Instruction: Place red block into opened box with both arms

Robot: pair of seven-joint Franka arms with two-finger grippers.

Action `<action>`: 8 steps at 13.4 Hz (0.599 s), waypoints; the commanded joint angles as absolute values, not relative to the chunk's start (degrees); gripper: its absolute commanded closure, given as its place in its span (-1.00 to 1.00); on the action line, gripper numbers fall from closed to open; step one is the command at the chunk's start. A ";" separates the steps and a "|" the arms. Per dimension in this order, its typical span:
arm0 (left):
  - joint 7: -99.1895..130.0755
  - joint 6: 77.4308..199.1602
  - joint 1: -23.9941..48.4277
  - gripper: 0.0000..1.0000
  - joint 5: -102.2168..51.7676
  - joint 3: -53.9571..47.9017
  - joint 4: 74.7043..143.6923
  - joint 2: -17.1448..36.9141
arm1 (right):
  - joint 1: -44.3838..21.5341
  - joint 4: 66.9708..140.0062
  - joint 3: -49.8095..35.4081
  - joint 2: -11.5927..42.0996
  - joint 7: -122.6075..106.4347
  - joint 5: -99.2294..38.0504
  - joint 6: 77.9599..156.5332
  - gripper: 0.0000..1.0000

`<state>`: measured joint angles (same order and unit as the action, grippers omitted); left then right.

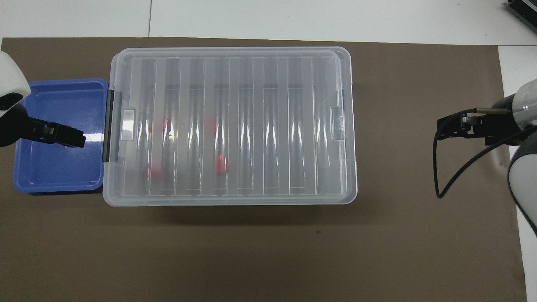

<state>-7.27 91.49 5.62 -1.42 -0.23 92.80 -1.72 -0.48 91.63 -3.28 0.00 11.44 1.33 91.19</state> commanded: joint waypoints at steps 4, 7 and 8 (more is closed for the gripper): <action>-7.12 91.76 5.27 -1.00 -0.53 -0.44 94.39 -3.25 | 0.26 93.78 -3.52 -1.58 10.20 1.23 93.16 -1.00; -7.12 91.76 5.27 -1.00 -0.53 -0.44 94.31 -3.25 | 0.62 93.78 -3.60 -1.58 10.28 0.62 93.16 -1.00; -7.12 91.76 5.27 -1.00 -0.53 -0.44 94.39 -3.25 | 0.18 93.78 -3.60 -1.58 10.02 0.53 93.16 -1.00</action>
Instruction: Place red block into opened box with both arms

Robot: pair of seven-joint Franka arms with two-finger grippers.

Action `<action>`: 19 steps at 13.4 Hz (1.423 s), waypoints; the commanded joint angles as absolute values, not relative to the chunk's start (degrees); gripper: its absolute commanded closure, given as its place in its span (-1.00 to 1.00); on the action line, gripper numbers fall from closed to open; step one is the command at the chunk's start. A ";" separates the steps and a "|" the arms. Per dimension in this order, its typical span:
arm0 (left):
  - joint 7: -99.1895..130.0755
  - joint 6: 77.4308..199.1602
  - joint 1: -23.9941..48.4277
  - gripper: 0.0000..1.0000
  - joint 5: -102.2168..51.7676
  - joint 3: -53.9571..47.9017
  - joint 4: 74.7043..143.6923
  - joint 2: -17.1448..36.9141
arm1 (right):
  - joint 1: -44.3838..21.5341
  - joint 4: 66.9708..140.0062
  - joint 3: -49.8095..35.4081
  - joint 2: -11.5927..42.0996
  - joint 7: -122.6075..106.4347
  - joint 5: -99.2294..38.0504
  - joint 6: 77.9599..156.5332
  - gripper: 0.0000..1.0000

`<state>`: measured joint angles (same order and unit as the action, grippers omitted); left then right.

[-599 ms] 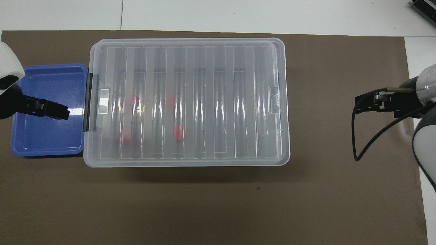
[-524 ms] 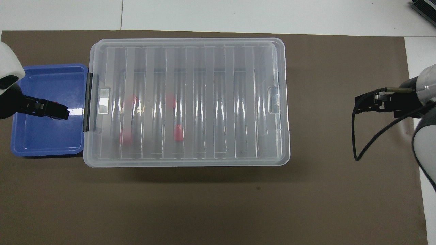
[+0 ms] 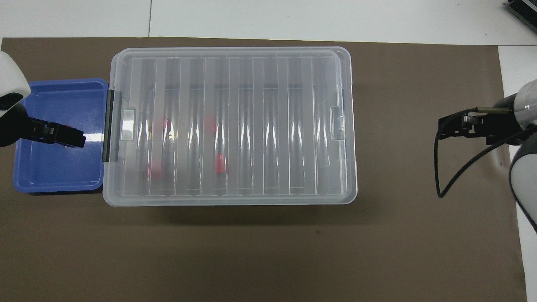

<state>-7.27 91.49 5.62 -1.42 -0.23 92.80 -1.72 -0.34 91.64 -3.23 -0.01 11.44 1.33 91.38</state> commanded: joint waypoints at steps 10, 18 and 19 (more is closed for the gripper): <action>-7.12 91.76 5.27 -1.00 -0.53 -0.44 94.31 -3.25 | -5.70 97.73 -3.96 2.98 17.47 1.49 109.32 -0.92; -7.12 91.76 5.27 -1.00 -0.53 -0.44 94.39 -3.25 | -12.04 97.73 -3.96 10.55 23.64 4.65 118.83 -0.93; -7.12 91.76 5.27 -1.00 -0.53 -0.44 94.39 -3.25 | -12.04 98.00 -3.96 10.55 23.64 4.75 118.48 -0.93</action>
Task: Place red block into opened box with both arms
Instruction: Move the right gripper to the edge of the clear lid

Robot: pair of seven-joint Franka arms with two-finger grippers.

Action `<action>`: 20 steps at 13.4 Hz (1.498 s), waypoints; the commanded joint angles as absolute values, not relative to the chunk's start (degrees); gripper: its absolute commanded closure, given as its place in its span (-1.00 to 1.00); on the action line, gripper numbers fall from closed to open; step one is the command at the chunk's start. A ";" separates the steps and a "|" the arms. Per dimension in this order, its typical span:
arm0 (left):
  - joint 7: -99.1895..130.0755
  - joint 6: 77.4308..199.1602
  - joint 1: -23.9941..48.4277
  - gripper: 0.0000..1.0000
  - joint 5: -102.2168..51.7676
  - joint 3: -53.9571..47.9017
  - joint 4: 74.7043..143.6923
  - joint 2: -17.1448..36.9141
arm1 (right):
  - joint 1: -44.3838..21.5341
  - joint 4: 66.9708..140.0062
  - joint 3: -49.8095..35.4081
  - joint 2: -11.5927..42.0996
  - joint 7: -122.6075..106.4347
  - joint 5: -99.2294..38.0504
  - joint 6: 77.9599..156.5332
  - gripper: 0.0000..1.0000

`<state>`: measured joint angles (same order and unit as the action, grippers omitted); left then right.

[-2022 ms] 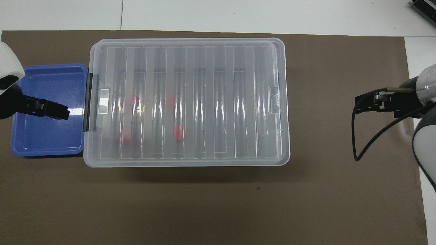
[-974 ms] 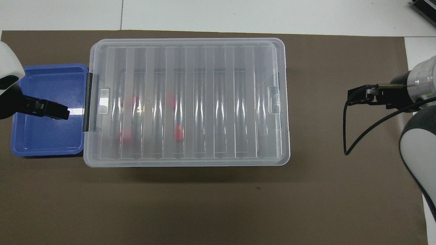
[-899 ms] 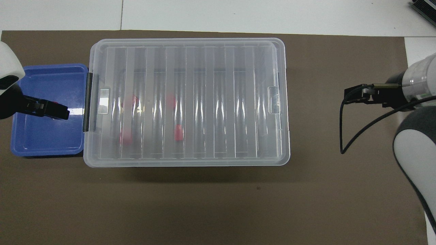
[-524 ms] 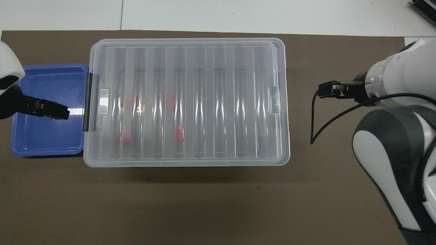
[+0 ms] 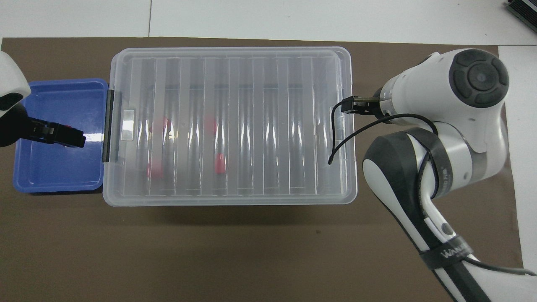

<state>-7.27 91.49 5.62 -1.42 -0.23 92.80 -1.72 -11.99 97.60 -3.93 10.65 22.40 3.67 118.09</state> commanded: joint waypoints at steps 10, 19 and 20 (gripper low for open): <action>-7.12 92.45 5.27 -1.00 -0.53 -0.44 94.31 -3.25 | -12.04 103.27 -4.04 8.35 22.76 5.71 118.57 -0.94; -6.77 91.84 2.46 -1.00 -0.53 -0.27 95.62 -4.04 | -8.89 104.59 -4.04 7.91 15.74 5.71 118.04 -0.96; -6.77 92.54 0.72 -1.00 -0.53 -0.35 95.89 -4.39 | -8.27 105.02 -3.96 7.82 14.08 5.71 118.04 -0.96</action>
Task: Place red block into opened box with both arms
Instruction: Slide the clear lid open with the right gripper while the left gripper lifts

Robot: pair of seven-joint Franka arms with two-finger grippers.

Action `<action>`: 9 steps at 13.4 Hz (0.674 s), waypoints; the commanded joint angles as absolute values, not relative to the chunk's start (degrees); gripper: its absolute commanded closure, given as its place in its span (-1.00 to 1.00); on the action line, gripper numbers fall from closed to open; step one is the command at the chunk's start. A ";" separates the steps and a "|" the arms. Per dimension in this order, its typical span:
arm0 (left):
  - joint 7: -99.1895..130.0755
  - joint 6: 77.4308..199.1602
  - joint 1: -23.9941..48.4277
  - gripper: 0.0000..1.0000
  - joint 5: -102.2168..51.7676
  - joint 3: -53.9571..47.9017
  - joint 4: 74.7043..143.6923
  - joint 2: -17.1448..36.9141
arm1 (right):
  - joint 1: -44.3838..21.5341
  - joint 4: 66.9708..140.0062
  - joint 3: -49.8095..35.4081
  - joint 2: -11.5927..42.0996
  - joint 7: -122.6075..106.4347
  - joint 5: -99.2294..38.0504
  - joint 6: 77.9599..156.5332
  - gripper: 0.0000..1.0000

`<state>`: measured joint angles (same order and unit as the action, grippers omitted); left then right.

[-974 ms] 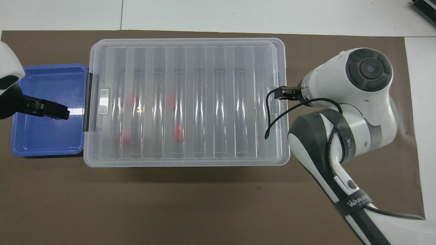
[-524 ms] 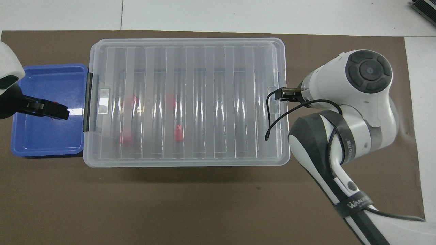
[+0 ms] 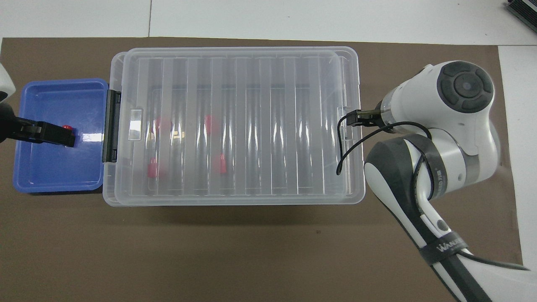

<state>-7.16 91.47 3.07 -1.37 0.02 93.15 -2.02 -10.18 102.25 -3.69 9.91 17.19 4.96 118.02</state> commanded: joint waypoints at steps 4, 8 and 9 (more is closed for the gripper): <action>-4.14 102.98 -1.58 -1.00 -0.44 -0.18 101.67 -4.22 | -3.88 105.73 -3.96 7.82 6.61 5.71 118.47 -0.96; -7.36 115.90 -7.45 -1.00 -0.35 -0.09 106.77 0.87 | -0.18 105.82 -3.96 7.91 -2.52 5.63 118.83 -0.97; -11.56 120.28 -9.04 -1.00 -0.35 -0.09 108.79 2.10 | 0.96 105.82 -3.96 8.00 -6.38 5.71 118.92 -0.98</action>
